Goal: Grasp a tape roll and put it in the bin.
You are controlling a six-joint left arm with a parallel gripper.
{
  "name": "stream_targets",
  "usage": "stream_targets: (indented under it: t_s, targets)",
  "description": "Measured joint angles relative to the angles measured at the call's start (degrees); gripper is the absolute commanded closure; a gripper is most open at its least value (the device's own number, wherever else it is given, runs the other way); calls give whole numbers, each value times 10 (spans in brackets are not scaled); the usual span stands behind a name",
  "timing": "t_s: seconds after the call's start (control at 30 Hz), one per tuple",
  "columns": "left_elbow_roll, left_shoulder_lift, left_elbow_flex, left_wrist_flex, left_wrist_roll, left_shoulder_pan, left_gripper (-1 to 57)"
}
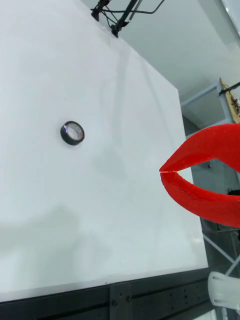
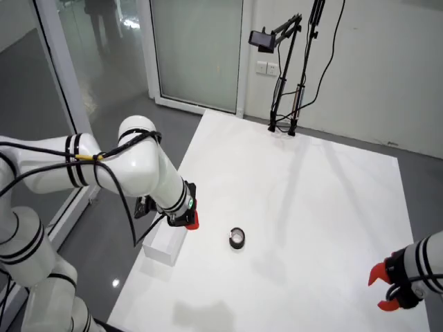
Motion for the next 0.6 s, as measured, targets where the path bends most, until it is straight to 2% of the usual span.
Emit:
stream_targets:
  t_s: [0.3,0.43,0.6]
  targets:
    - [2,41,-19,-11,5,17,420]
    - [5,76,-45,-14,7,24,381]
    - [10,125,-84,-18,8,32,364]
